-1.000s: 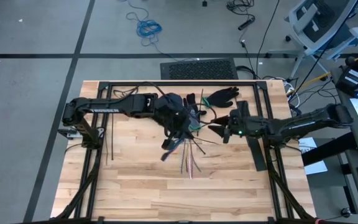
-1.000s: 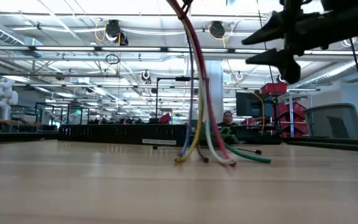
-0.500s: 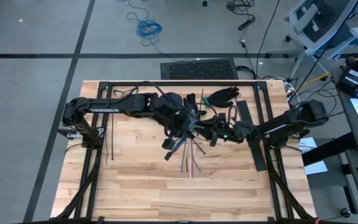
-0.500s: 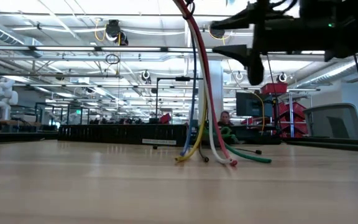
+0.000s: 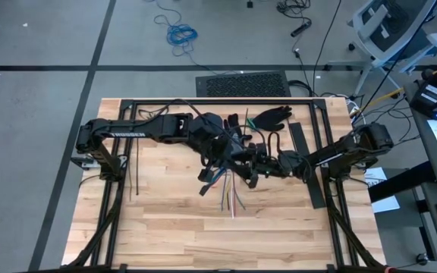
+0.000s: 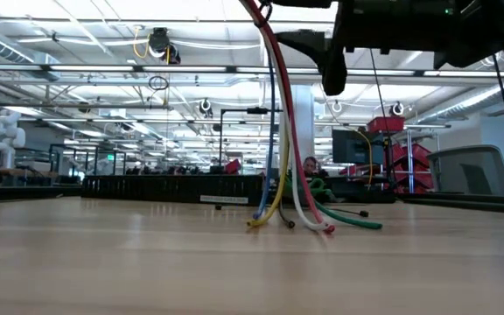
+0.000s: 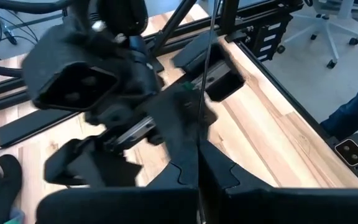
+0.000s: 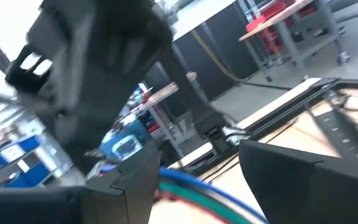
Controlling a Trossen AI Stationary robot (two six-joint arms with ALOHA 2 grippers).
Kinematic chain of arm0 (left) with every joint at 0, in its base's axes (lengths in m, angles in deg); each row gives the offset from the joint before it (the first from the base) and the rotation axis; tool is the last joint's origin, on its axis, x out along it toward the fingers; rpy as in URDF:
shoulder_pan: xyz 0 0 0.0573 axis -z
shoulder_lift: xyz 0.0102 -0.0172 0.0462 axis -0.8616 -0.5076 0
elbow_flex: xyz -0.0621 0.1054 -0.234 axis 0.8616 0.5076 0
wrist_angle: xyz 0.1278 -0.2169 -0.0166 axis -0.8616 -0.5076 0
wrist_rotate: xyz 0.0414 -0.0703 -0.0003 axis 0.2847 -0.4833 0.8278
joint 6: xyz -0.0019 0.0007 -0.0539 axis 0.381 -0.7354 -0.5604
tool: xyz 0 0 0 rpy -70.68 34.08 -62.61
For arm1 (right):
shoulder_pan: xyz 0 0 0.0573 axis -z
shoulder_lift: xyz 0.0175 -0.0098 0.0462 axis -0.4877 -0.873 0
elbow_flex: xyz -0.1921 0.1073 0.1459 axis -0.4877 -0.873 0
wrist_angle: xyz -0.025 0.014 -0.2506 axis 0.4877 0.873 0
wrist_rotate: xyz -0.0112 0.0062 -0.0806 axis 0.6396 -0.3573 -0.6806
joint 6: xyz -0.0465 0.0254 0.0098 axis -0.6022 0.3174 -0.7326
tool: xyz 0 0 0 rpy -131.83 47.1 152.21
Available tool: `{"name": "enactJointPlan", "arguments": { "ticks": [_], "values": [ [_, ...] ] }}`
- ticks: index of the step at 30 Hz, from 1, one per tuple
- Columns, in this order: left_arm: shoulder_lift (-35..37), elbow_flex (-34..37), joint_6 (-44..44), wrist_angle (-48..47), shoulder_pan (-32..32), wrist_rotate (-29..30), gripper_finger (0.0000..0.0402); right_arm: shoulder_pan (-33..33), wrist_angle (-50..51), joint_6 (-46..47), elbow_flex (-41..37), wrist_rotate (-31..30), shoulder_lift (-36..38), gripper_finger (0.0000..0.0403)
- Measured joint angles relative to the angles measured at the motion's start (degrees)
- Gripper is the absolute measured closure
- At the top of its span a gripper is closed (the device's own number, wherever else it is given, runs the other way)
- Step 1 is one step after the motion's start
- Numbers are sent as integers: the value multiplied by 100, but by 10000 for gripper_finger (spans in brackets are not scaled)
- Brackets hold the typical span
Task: Ziptie cables
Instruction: Wrap the cable wires with the black zip tie
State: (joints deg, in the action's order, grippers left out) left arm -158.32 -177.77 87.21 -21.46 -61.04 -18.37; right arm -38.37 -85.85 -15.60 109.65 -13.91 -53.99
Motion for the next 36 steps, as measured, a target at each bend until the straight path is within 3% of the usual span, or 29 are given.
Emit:
{"name": "enactJointPlan", "arguments": {
  "ticks": [8, 13, 21, 36],
  "values": [
    [0, 1, -6, -16, -11, 9, 402, -220, 116, -72, -7, -5, 9, 188],
    [0, 1, -115, -16, -11, 12, 402, -235, 54, -482, -7, -492, 213, 188],
    [9, -2, -152, 75, -23, 14, 402, -333, 229, -826, -9, -628, 516, 190],
    [9, 1, -155, 149, -65, -18, 402, -331, 1110, -1269, 547, -598, 492, 278]
  ]
}}
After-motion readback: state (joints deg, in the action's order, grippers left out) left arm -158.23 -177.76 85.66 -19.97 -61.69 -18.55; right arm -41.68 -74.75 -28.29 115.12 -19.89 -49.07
